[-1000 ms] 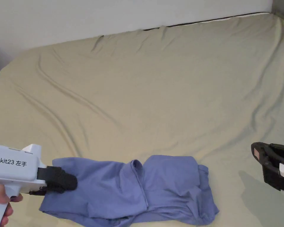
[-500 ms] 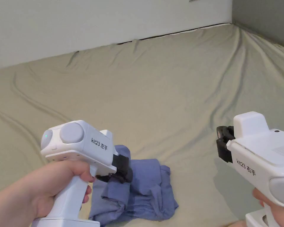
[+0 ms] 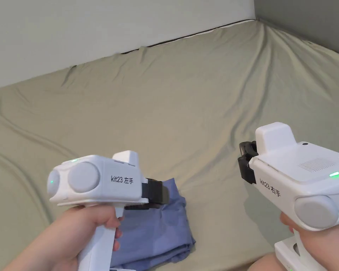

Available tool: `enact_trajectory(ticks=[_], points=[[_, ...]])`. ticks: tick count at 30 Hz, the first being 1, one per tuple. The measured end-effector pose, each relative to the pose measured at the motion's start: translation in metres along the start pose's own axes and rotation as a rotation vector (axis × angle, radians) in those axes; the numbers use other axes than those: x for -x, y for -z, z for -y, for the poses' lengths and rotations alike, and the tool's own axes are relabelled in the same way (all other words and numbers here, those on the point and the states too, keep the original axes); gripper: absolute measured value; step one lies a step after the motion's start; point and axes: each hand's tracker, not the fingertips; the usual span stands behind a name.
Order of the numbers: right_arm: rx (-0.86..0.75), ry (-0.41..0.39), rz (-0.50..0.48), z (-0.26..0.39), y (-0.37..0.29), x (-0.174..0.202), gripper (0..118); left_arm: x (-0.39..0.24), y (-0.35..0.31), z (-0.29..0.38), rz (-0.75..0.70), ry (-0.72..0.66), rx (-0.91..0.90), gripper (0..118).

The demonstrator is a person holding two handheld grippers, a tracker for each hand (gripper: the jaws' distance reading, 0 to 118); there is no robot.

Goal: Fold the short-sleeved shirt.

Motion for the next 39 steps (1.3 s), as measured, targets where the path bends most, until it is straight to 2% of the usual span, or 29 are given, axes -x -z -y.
enact_trajectory(ticks=[3, 5, 9, 12, 15, 17, 20, 23, 26, 29, 33, 35, 36, 39], points=[[0.006, -0.008, -0.009, 0.001, 0.003, 0.005, 0, 0.007, 0.017, 0.014, -0.156, 0.013, 0.018, 2], [0.010, -0.025, -0.012, 0.002, 0.003, 0.009, 0, 0.004, 0.039, 0.026, -0.191, 0.010, 0.066, 0], [0.003, -0.064, -0.007, 0.002, 0.000, 0.013, 0, -0.013, 0.085, 0.037, -0.150, -0.002, 0.074, 0], [0.002, -0.059, -0.004, 0.001, 0.001, 0.012, 0, -0.028, 0.116, 0.048, -0.151, -0.027, 0.132, 0], [0.003, -0.059, 0.000, 0.001, 0.001, 0.010, 0, -0.038, 0.119, 0.051, -0.159, 0.015, 0.090, 0], [0.006, -0.060, 0.000, 0.002, 0.002, 0.010, 0, -0.039, 0.118, 0.049, -0.154, 0.055, 0.098, 0], [0.016, -0.059, -0.009, 0.004, 0.002, 0.012, 0, -0.024, 0.101, 0.042, -0.074, -0.019, 0.066, 0], [0.028, -0.085, -0.016, 0.006, -0.001, 0.020, 0, -0.009, 0.058, 0.035, 0.042, -0.029, -0.054, 0], [0.052, -0.101, -0.036, 0.007, -0.001, 0.035, 0, 0.014, 0.000, 0.035, 0.043, -0.012, -0.185, 0], [0.128, -0.072, -0.123, 0.007, 0.007, 0.061, 0, 0.052, -0.045, 0.039, 0.134, -0.066, -0.218, 0], [0.302, -0.028, -0.334, 0.012, 0.041, 0.101, 0, 0.112, -0.083, 0.050, 0.187, -0.096, -0.216, 0], [0.457, 0.028, -0.519, 0.011, 0.068, 0.115, 0, 0.140, -0.092, 0.059, 0.229, -0.151, -0.205, 0], [0.469, 0.073, -0.567, 0.013, 0.081, 0.120, 0, 0.158, -0.093, 0.065, 0.265, -0.191, -0.199, 0], [0.529, 0.054, -0.615, 0.020, 0.115, 0.127, 0, 0.198, -0.088, 0.082, 0.300, -0.292, -0.189, 0]])
